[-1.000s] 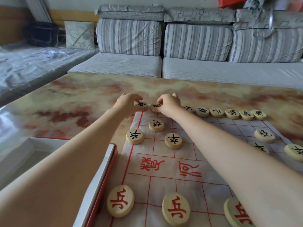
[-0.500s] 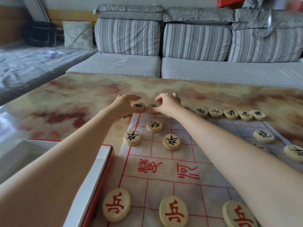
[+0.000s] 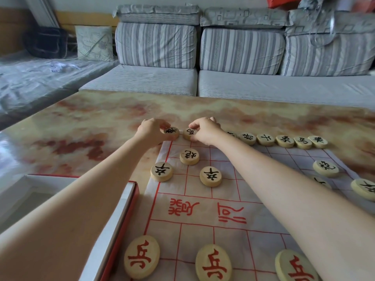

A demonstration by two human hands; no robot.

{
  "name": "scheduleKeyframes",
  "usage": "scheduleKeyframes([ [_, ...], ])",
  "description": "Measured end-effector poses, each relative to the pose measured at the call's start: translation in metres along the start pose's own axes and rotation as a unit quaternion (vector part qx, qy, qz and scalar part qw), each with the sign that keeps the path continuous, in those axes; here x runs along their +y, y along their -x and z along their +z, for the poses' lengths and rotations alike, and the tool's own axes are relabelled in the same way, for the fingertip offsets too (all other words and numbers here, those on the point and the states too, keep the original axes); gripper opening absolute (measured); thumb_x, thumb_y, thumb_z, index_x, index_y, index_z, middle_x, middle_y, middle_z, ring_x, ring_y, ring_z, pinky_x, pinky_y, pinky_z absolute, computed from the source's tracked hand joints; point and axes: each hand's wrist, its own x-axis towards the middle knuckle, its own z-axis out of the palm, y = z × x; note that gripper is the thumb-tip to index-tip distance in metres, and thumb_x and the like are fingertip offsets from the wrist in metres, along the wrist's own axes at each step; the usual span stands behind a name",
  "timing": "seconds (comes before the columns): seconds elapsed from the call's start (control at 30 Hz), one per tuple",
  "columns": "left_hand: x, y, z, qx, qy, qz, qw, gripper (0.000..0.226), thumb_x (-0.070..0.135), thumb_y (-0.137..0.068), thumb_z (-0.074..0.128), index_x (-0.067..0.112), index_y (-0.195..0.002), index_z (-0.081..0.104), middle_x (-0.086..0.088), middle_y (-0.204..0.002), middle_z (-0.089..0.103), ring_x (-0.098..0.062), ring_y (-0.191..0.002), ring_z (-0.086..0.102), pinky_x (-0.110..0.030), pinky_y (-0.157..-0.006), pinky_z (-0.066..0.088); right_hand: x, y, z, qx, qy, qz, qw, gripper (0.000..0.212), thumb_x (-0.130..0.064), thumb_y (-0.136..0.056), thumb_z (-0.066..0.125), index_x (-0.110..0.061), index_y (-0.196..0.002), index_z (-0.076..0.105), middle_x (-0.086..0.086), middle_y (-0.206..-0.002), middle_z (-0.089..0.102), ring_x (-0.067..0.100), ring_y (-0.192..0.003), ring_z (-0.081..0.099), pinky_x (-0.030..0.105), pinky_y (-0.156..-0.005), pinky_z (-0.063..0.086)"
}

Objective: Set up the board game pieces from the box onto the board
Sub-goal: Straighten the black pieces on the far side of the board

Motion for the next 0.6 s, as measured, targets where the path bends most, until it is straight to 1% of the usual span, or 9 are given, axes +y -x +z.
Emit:
scheduleKeyframes([
  [0.07, 0.0024, 0.0003, 0.0011, 0.011, 0.004, -0.008, 1.0, 0.053, 0.046, -0.07, 0.074, 0.016, -0.113, 0.063, -0.002, -0.111, 0.065, -0.026, -0.109, 0.053, -0.038, -0.09, 0.047, 0.0004, -0.0007, 0.0008, 0.002, 0.004, 0.0, 1.0, 0.04, -0.024, -0.084, 0.067, -0.029, -0.123, 0.059, 0.011, -0.134, 0.035, 0.03, -0.125, 0.037, 0.021, -0.095, 0.034],
  [0.1, 0.0033, 0.0005, 0.0021, 0.019, 0.007, -0.015, 1.0, 0.053, 0.046, -0.069, 0.075, 0.016, -0.111, 0.063, -0.003, -0.11, 0.065, -0.026, -0.109, 0.053, -0.038, -0.09, 0.047, 0.0004, -0.0007, 0.0015, 0.003, 0.006, 0.0, 1.0, 0.042, -0.026, -0.083, 0.068, -0.029, -0.124, 0.057, 0.011, -0.134, 0.035, 0.03, -0.124, 0.037, 0.022, -0.097, 0.034],
  [0.2, 0.0045, 0.0001, 0.0061, 0.045, -0.016, -0.038, 0.998, 0.055, 0.05, -0.064, 0.076, 0.017, -0.106, 0.063, -0.002, -0.108, 0.066, -0.025, -0.109, 0.052, -0.038, -0.092, 0.045, 0.001, 0.0001, 0.0026, 0.006, 0.014, -0.003, 1.0, 0.044, -0.033, -0.081, 0.07, -0.026, -0.123, 0.058, 0.012, -0.132, 0.036, 0.031, -0.123, 0.038, 0.023, -0.1, 0.032],
  [0.3, 0.005, 0.0001, 0.0081, 0.067, -0.051, -0.059, 0.995, 0.062, 0.06, -0.058, 0.074, 0.018, -0.103, 0.063, -0.003, -0.104, 0.066, -0.025, -0.11, 0.049, -0.036, -0.091, 0.042, 0.0017, 0.0008, 0.0026, 0.004, 0.015, -0.005, 1.0, 0.047, -0.034, -0.081, 0.069, -0.027, -0.126, 0.056, 0.012, -0.133, 0.034, 0.031, -0.123, 0.037, 0.025, -0.103, 0.031],
  [0.37, 0.0046, -0.0007, 0.0082, 0.07, -0.066, -0.054, 0.994, 0.068, 0.063, -0.057, 0.073, 0.018, -0.106, 0.062, -0.004, -0.108, 0.064, -0.026, -0.112, 0.046, -0.037, -0.092, 0.039, 0.002, 0.0008, 0.0027, 0.003, 0.011, -0.004, 1.0, 0.048, -0.032, -0.082, 0.068, -0.027, -0.128, 0.054, 0.012, -0.134, 0.034, 0.032, -0.124, 0.036, 0.026, -0.103, 0.031],
  [0.43, 0.0042, -0.0011, 0.0067, 0.068, -0.06, -0.039, 0.995, 0.071, 0.062, -0.06, 0.072, 0.019, -0.115, 0.058, -0.002, -0.115, 0.062, -0.027, -0.117, 0.042, -0.037, -0.095, 0.037, 0.0024, 0.0014, 0.0028, 0.003, 0.004, -0.004, 1.0, 0.053, -0.032, -0.081, 0.068, -0.026, -0.13, 0.052, 0.012, -0.135, 0.034, 0.032, -0.125, 0.036, 0.026, -0.102, 0.032],
  [0.53, 0.0024, 0.0007, 0.0031, 0.039, -0.054, -0.021, 0.998, 0.067, 0.055, -0.065, 0.073, 0.026, -0.123, 0.055, 0.0, -0.122, 0.06, -0.027, -0.121, 0.039, -0.037, -0.099, 0.035, 0.004, 0.0031, 0.0033, 0.009, -0.012, -0.009, 1.0, 0.058, -0.04, -0.079, 0.069, -0.025, -0.131, 0.051, 0.012, -0.135, 0.035, 0.031, -0.124, 0.035, 0.028, -0.103, 0.031],
  [0.6, 0.0004, 0.0027, 0.0016, 0.027, -0.035, -0.008, 0.999, 0.062, 0.052, -0.068, 0.073, 0.027, -0.123, 0.056, 0.002, -0.12, 0.061, -0.026, -0.12, 0.042, -0.04, -0.101, 0.036, 0.0053, 0.0036, 0.004, 0.018, -0.012, -0.011, 1.0, 0.056, -0.042, -0.078, 0.069, -0.024, -0.129, 0.053, 0.012, -0.133, 0.036, 0.032, -0.124, 0.034, 0.03, -0.103, 0.03],
])
